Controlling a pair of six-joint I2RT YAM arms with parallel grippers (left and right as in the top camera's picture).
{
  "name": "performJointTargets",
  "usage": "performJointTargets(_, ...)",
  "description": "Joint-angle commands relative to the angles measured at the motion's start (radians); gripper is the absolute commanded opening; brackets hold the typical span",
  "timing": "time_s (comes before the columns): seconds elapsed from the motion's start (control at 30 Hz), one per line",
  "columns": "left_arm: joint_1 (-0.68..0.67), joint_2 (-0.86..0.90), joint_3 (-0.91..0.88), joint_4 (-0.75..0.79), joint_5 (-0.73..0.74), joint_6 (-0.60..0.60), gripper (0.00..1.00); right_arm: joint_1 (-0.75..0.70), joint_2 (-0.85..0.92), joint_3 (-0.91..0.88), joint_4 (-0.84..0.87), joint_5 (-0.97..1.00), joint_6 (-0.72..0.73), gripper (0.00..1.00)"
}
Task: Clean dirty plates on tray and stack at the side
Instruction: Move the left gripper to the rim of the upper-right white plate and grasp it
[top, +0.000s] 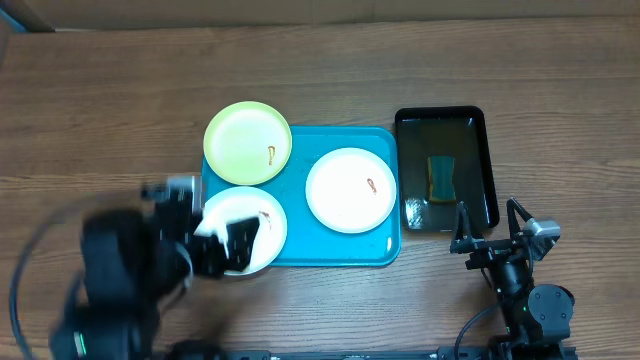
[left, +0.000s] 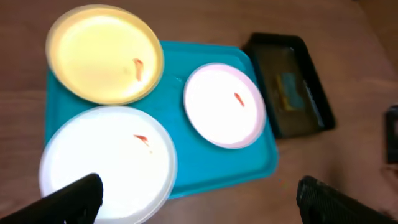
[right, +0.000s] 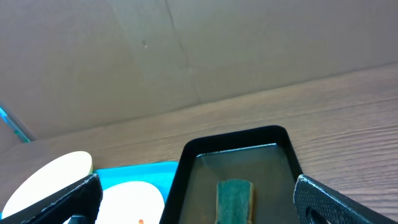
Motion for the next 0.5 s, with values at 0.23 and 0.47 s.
performJointTargets(0.23,-0.006,0.556,0.358,-0.243,0.445,-0.034,1.00,0.003,-0.011,-0.010,0.005,-0.002,-0.003,1.00)
performJointTargets(0.47,-0.044,0.745,0.358,-0.221,0.445,-0.039,0.81,0.003,-0.011,-0.010,0.005,-0.002,-0.003,1.00)
